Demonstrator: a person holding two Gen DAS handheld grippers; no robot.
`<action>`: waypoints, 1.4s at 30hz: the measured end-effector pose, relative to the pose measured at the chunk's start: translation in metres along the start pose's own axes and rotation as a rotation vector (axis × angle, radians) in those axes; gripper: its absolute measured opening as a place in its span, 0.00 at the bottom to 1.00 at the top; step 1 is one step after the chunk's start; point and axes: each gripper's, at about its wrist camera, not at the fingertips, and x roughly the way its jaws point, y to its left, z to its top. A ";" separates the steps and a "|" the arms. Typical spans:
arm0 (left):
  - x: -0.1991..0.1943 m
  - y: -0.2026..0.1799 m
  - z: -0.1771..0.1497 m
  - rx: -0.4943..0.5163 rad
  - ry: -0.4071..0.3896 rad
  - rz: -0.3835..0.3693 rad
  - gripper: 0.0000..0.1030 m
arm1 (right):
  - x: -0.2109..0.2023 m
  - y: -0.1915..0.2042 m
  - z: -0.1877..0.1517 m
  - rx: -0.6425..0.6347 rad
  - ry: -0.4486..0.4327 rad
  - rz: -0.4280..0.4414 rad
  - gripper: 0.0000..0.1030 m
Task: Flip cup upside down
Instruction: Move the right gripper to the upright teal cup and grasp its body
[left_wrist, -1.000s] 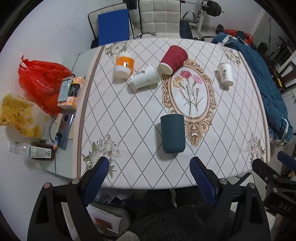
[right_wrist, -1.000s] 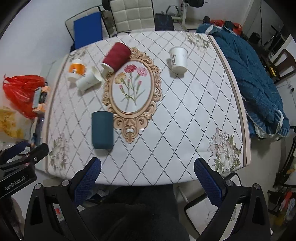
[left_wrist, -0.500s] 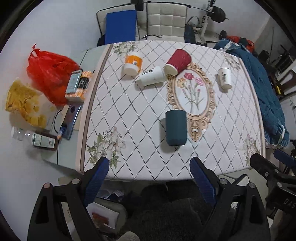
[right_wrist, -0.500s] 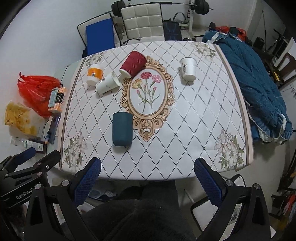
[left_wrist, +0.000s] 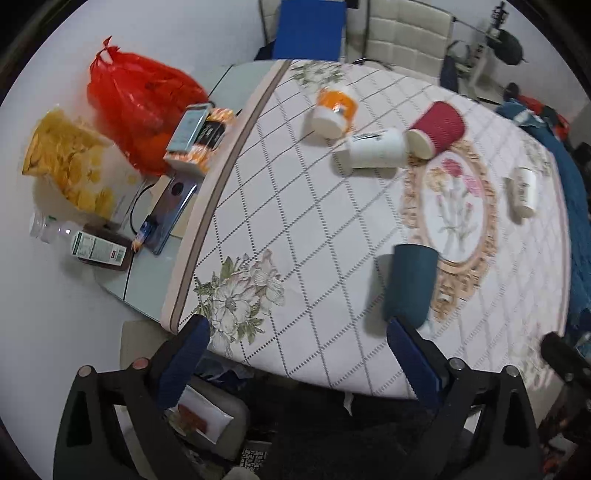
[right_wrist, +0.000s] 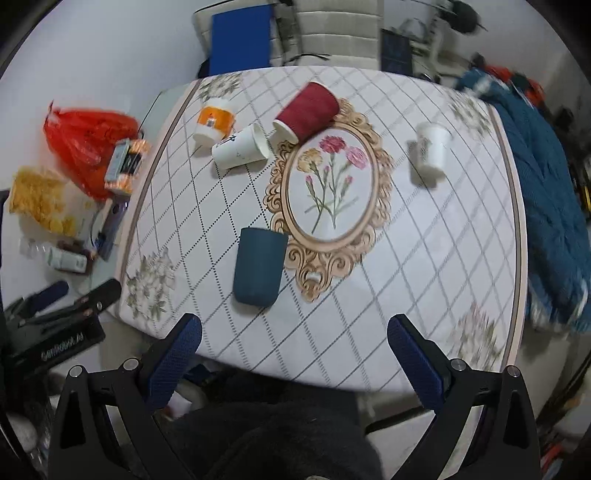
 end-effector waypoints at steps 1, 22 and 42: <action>0.009 0.001 0.001 -0.019 0.011 0.027 0.95 | 0.004 0.001 0.005 -0.037 0.001 -0.008 0.99; 0.117 0.014 -0.036 -0.297 0.243 0.063 0.95 | 0.150 0.095 -0.064 -2.156 -0.183 -0.498 0.99; 0.159 0.032 -0.050 -0.404 0.314 0.055 0.96 | 0.235 0.063 -0.099 -3.059 -0.238 -0.502 0.99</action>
